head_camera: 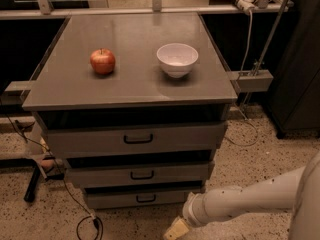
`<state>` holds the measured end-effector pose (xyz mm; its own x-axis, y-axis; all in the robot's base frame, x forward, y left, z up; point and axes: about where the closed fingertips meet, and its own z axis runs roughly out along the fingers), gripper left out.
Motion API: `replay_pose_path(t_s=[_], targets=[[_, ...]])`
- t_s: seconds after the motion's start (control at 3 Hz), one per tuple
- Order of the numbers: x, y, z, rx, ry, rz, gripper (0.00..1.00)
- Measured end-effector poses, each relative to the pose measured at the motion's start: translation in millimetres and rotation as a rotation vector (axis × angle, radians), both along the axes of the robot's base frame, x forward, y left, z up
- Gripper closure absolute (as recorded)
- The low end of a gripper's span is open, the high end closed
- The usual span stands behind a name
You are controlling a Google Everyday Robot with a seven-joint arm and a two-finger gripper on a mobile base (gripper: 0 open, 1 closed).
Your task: Open bottom drawer
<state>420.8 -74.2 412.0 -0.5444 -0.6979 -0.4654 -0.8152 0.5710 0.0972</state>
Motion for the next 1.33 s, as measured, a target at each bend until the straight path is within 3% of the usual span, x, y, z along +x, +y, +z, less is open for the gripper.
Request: replay_pose_path(t_s=[0.33,0.67,1.0,1.33], targets=[[1,3,-6,0.006,-0.001,0.011,0.0],[11,-1,-38,0.001,-0.022,0.007,0.0],[41,-15,-97,-0.025,-0.057,-0.022,0.0],[41,-15,-97,-0.025,-0.057,-0.022,0.0]])
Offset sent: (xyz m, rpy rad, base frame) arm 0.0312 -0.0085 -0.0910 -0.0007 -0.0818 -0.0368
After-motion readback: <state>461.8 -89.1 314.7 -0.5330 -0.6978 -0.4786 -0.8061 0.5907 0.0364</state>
